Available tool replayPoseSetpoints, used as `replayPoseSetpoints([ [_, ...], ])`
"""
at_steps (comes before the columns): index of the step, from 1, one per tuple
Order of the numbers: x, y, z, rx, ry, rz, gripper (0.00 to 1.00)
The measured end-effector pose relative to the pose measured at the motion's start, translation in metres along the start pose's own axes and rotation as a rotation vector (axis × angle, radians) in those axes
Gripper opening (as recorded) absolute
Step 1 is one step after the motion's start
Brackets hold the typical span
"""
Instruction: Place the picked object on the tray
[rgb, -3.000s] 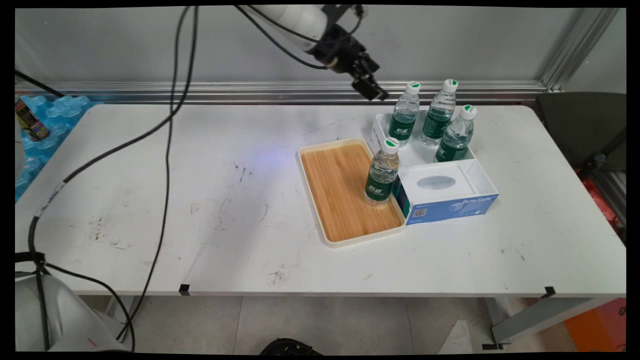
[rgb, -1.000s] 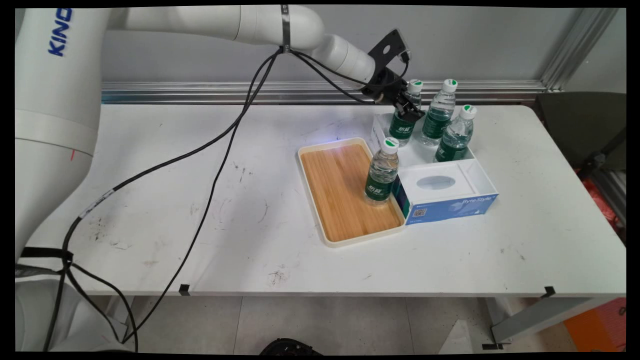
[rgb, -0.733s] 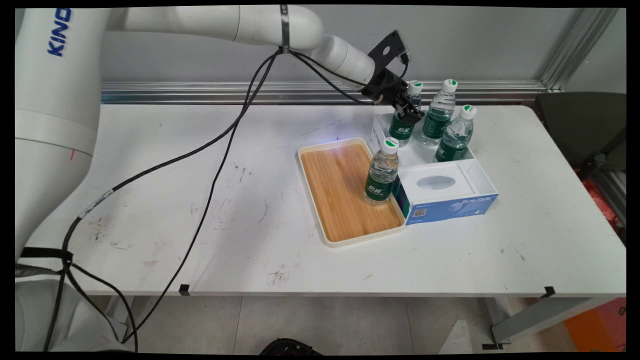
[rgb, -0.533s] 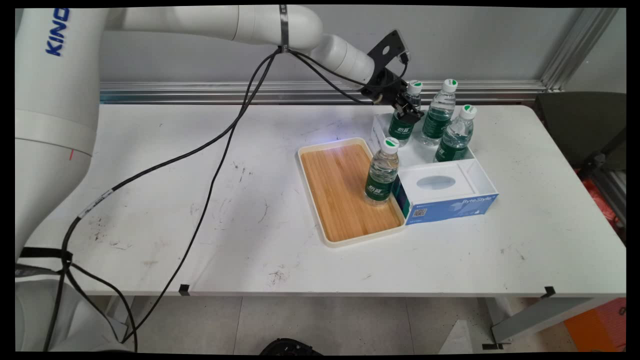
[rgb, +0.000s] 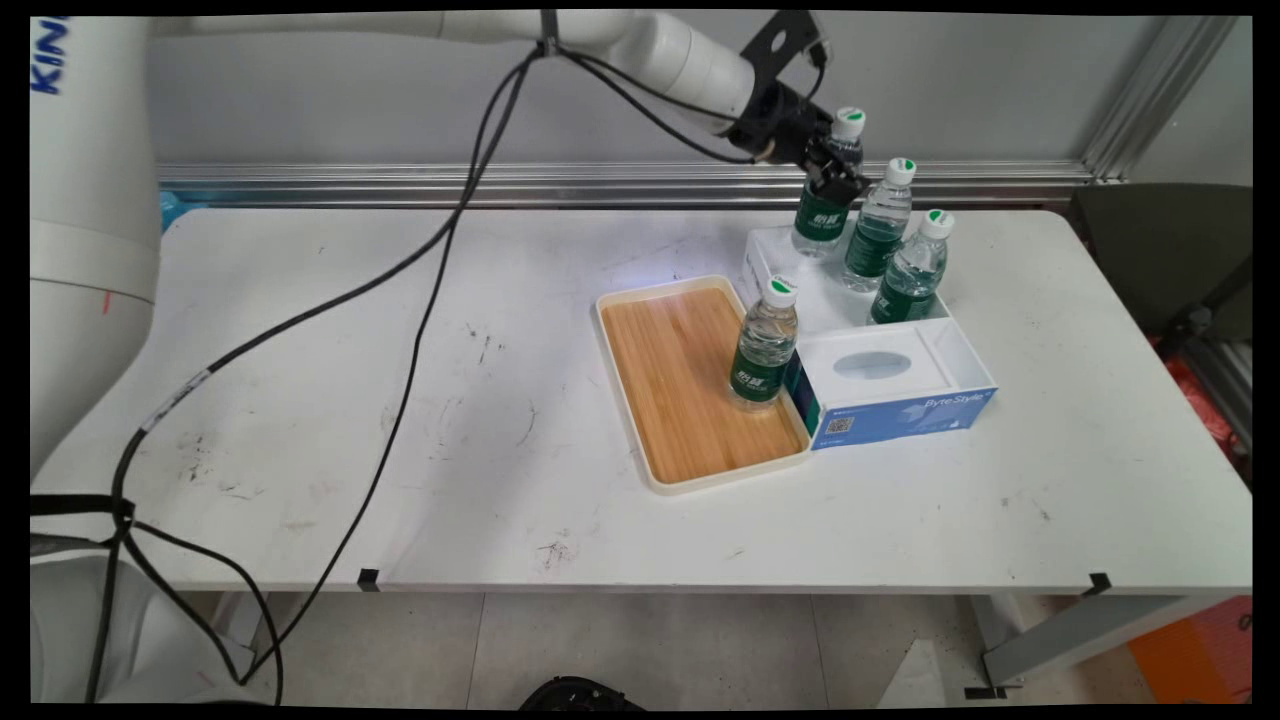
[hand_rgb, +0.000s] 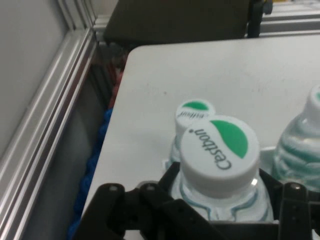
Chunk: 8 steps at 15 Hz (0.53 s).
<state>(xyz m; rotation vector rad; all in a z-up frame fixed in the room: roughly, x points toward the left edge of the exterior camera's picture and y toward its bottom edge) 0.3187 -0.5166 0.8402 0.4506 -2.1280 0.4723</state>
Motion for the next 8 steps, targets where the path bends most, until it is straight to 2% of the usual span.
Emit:
replayPoseSetpoints([
  [5, 0.021, 0.013, -0.041, -0.023, 0.003, -0.006, 0.0],
  [8, 0.021, 0.024, -0.073, -0.033, -0.018, -0.003, 0.0],
])
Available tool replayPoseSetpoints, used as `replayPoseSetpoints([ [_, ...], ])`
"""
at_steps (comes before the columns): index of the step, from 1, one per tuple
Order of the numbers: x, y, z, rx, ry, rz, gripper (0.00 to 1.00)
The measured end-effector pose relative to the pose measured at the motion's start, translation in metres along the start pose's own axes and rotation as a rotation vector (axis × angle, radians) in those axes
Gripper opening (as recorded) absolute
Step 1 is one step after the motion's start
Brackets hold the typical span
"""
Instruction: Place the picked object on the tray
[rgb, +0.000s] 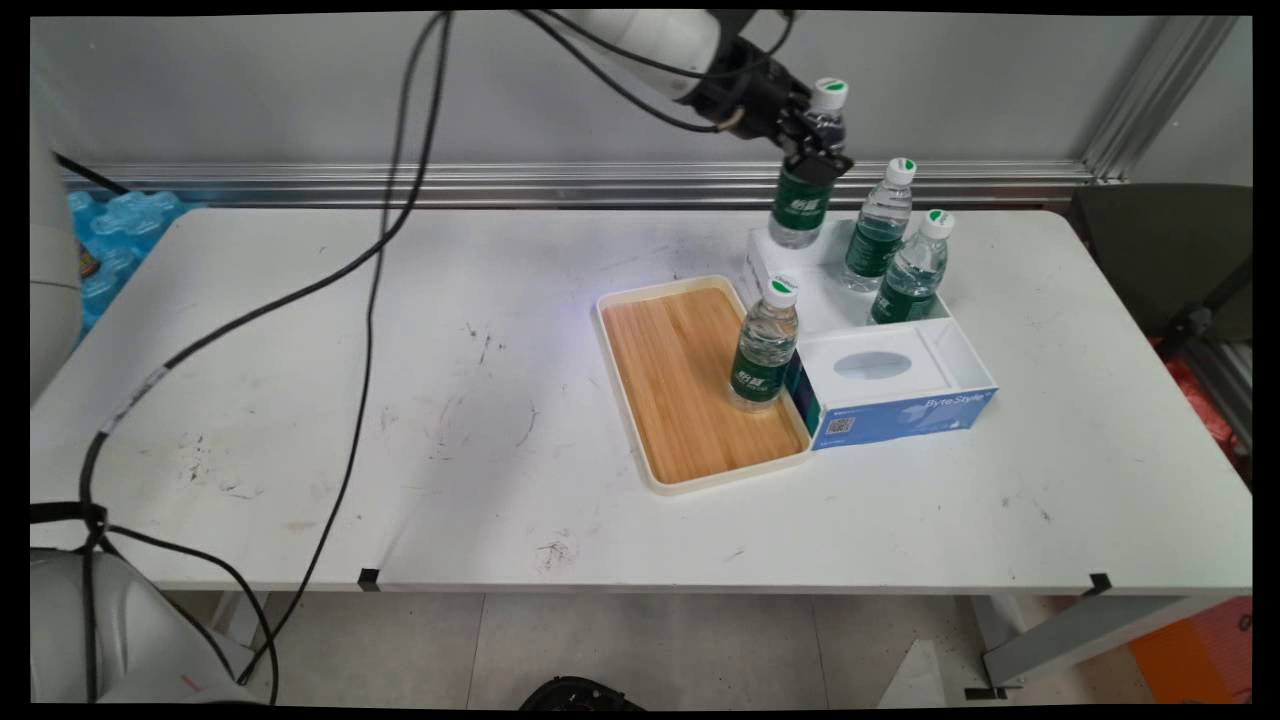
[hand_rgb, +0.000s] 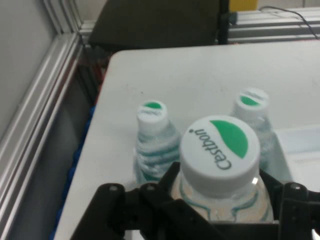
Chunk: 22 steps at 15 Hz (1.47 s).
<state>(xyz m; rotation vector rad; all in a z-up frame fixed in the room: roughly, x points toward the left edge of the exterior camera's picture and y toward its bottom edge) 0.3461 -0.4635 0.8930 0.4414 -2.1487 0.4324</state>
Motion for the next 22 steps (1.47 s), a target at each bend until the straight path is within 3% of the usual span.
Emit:
replayPoseSetpoints([
  [11, -0.066, 0.055, -0.097, -0.016, -0.072, 0.025, 0.0],
  [17, -0.1, 0.092, -0.117, -0.055, -0.078, 0.047, 0.0],
  [22, -0.112, 0.124, -0.118, -0.096, -0.05, 0.062, 0.0],
])
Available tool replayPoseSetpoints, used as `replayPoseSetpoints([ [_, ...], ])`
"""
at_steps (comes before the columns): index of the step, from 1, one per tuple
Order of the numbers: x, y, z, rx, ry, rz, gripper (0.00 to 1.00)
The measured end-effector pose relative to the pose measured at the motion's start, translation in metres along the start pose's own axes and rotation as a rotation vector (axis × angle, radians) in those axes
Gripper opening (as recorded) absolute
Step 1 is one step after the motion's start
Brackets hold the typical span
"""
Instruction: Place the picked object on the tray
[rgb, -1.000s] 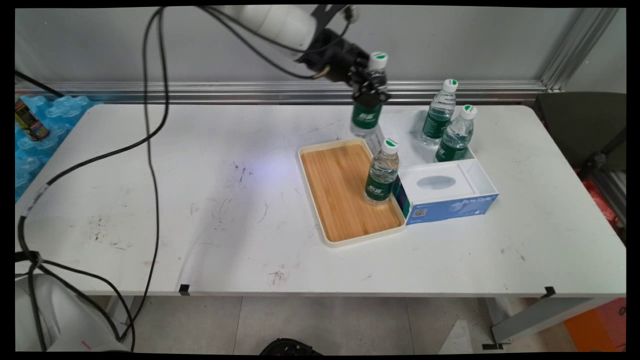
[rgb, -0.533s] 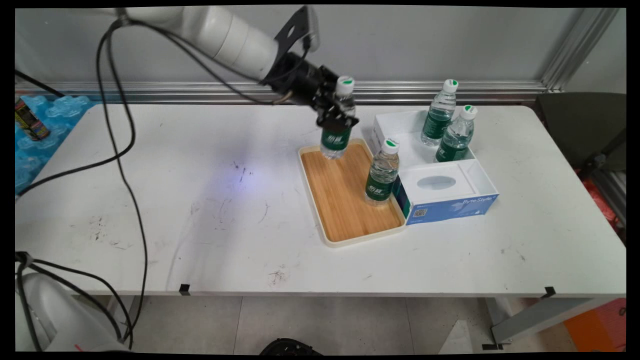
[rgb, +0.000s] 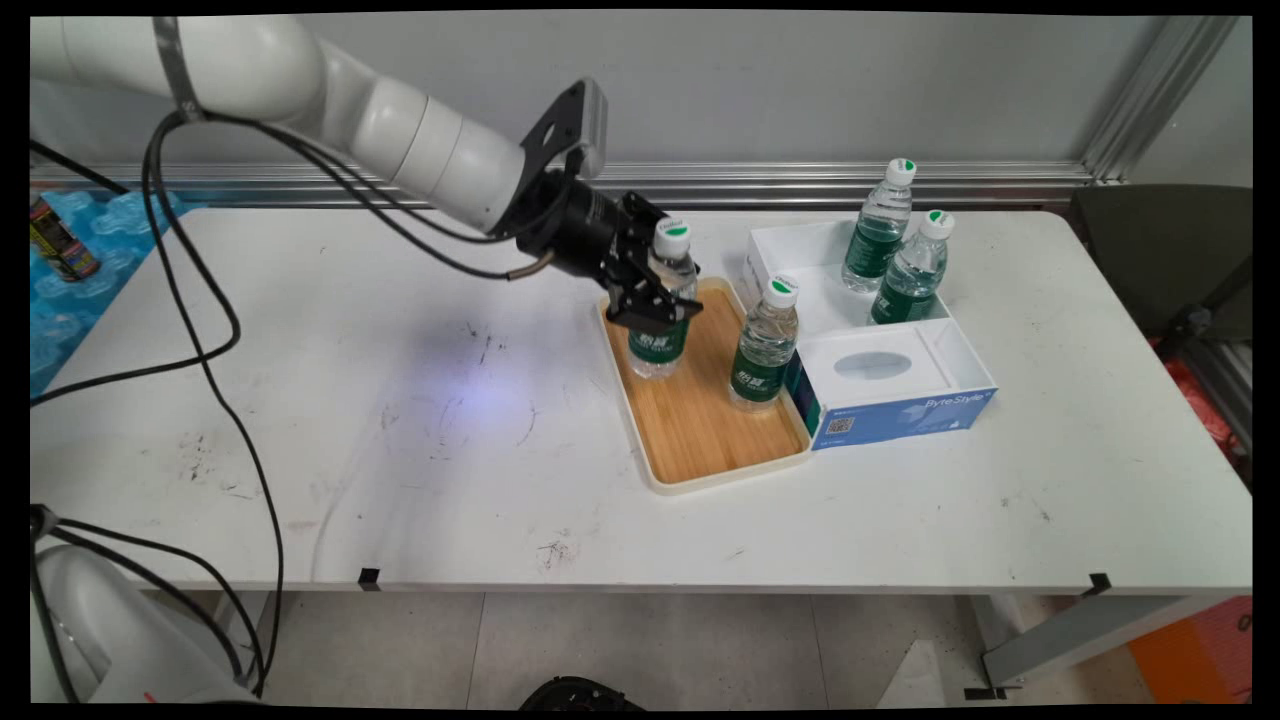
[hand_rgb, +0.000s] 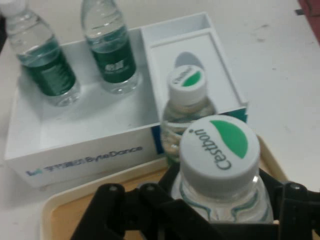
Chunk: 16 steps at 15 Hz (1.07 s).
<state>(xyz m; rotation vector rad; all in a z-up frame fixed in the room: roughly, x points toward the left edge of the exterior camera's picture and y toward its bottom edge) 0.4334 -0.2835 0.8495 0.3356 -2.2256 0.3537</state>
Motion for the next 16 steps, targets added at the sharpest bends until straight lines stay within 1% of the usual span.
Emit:
replayPoseSetpoints([
  [3, -0.005, 0.013, 0.005, -0.015, 0.009, 0.002, 0.0],
  [8, -0.013, 0.026, 0.02, -0.026, 0.025, 0.007, 0.0],
  [12, -0.017, 0.031, 0.037, -0.027, 0.039, -0.005, 0.0],
  [16, -0.024, 0.033, 0.05, -0.022, 0.039, -0.02, 0.0],
])
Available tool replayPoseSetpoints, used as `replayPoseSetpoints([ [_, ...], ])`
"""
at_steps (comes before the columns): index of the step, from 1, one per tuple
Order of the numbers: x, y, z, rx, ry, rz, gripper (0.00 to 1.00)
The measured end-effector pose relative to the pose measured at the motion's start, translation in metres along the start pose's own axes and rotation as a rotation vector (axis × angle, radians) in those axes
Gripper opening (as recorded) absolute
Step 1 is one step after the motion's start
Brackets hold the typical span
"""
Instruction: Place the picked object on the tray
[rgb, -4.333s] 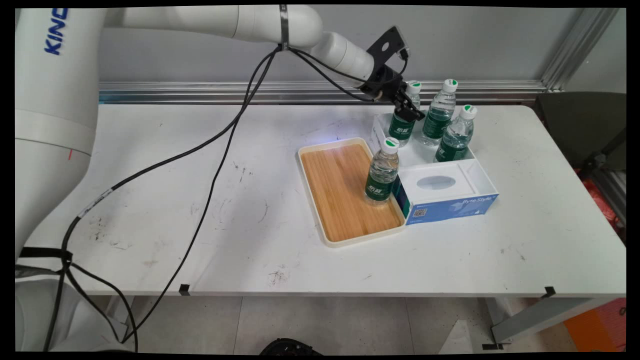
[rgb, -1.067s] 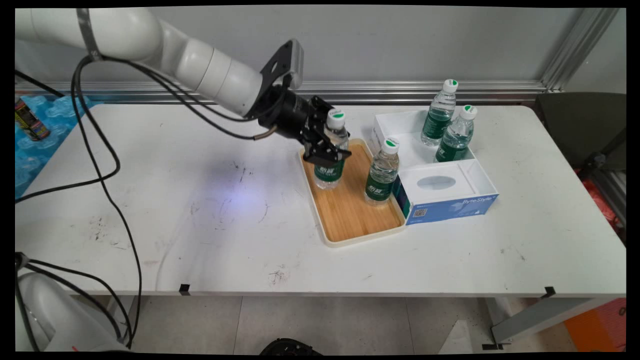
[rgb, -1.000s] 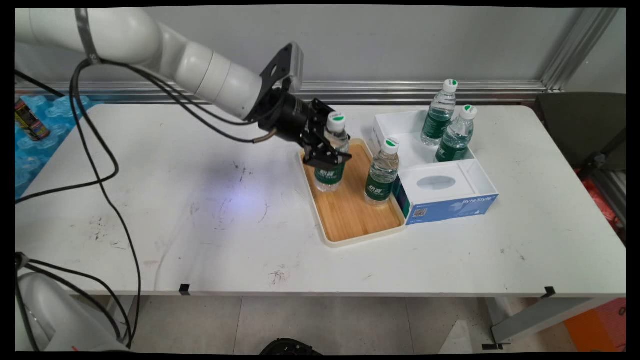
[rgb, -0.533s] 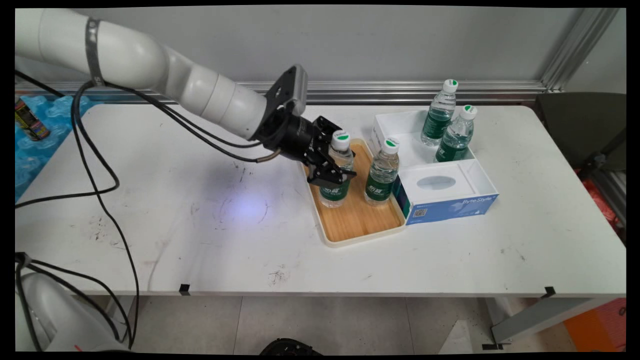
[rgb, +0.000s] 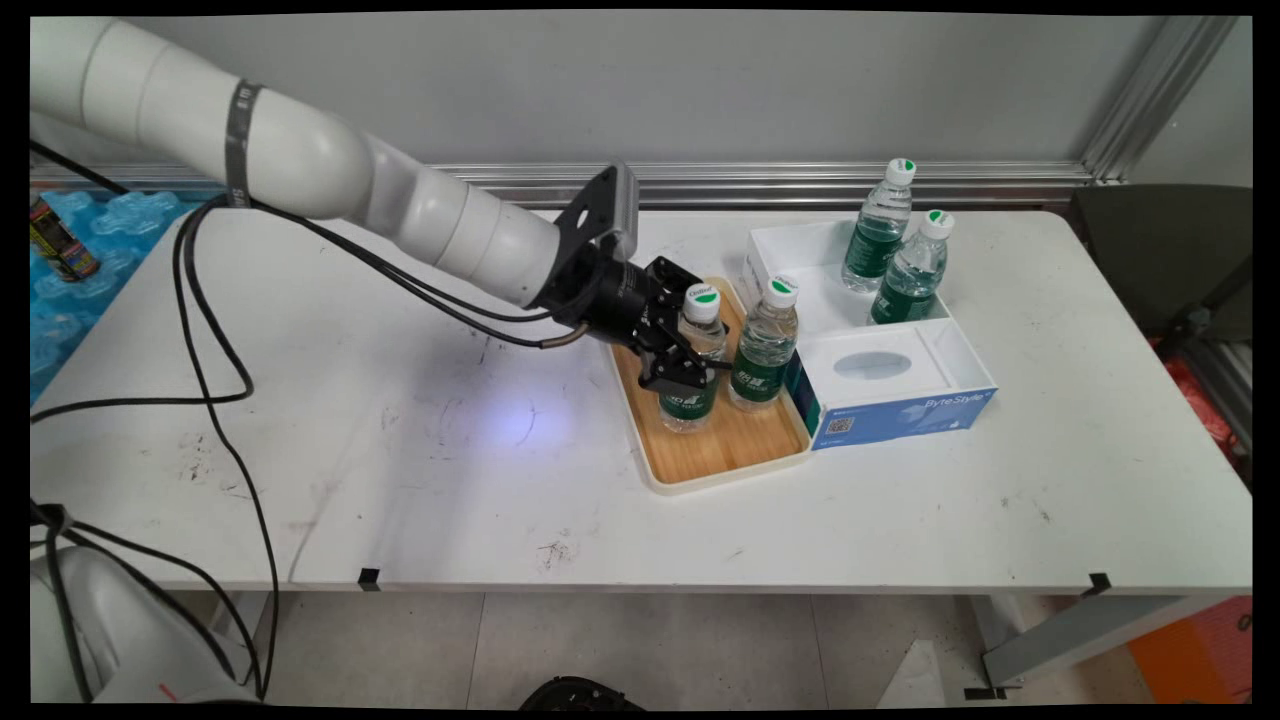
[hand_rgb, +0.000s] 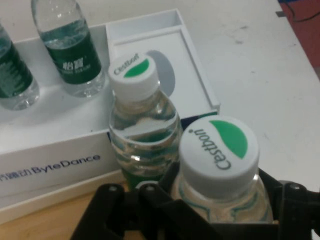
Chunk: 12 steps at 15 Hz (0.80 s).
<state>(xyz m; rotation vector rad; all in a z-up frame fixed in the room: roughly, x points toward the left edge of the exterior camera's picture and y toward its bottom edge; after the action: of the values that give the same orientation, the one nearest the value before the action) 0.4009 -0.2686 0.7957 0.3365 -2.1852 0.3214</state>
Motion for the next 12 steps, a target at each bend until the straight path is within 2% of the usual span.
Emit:
replayPoseSetpoints([
  [10, -0.017, 0.001, 0.014, 0.017, -0.019, -0.016, 0.0],
  [11, -0.018, 0.002, 0.015, 0.016, -0.019, -0.016, 1.0],
  [12, -0.018, 0.002, 0.015, 0.016, -0.02, -0.017, 1.0],
])
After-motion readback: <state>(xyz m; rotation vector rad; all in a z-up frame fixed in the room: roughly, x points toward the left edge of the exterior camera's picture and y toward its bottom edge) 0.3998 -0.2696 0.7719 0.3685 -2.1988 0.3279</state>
